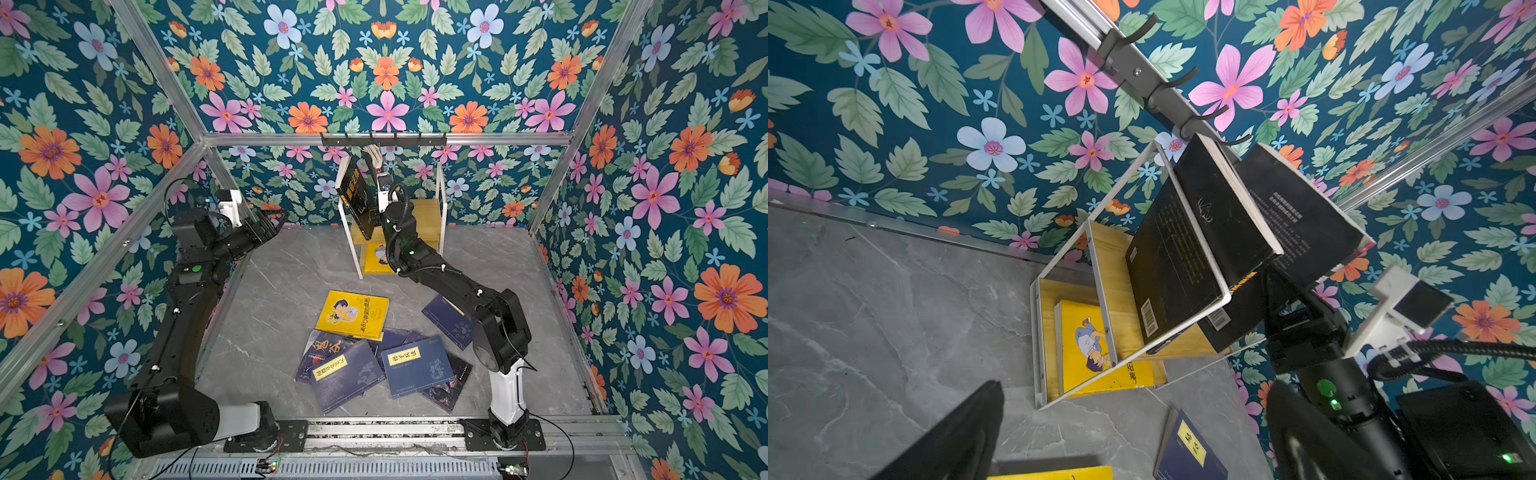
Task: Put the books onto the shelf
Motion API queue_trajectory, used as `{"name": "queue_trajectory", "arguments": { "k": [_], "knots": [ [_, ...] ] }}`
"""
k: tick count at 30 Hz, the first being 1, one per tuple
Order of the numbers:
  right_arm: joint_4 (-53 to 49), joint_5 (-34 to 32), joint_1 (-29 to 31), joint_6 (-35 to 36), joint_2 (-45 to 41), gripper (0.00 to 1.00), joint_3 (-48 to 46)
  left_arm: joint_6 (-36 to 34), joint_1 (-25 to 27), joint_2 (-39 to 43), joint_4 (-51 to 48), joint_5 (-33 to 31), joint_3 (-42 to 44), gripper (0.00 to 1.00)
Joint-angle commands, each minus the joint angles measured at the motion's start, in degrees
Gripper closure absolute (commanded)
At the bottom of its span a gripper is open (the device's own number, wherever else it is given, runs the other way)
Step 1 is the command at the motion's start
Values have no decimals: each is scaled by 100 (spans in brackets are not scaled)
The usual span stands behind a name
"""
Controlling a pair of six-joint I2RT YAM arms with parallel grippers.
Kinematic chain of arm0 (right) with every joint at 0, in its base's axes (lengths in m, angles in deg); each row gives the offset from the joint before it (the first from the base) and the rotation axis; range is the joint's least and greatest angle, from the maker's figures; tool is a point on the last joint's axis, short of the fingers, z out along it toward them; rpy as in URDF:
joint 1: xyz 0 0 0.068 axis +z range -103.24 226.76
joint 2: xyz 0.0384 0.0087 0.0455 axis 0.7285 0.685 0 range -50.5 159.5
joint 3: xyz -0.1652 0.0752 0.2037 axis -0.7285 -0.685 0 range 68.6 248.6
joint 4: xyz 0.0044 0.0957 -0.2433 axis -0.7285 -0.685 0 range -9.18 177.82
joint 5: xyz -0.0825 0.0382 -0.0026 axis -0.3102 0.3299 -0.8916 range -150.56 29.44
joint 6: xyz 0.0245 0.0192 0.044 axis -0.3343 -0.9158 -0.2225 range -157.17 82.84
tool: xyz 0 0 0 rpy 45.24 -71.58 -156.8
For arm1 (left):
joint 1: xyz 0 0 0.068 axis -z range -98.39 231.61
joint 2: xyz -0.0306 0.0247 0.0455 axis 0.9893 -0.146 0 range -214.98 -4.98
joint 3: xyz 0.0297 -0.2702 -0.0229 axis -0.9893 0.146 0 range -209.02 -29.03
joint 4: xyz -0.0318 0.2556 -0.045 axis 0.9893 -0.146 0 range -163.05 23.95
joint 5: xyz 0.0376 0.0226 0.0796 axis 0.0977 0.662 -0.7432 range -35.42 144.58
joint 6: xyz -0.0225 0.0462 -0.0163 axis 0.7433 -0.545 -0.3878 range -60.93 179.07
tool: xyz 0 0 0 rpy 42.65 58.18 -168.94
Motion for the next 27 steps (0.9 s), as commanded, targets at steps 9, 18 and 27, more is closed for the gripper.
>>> {"name": "queue_trajectory", "arguments": {
  "k": [9, 18, 27],
  "knots": [
    [1028, 280, -17, -351, 213, 100, -99, -77, -22, 64, 277, -30, 128, 0],
    [1140, 465, -15, -610, 286, 100, -245, -284, -38, 100, 232, -152, 214, 0],
    [1264, 748, -17, -852, 198, 76, -524, -798, -40, 108, -62, -430, 163, 0]
  ]
}}
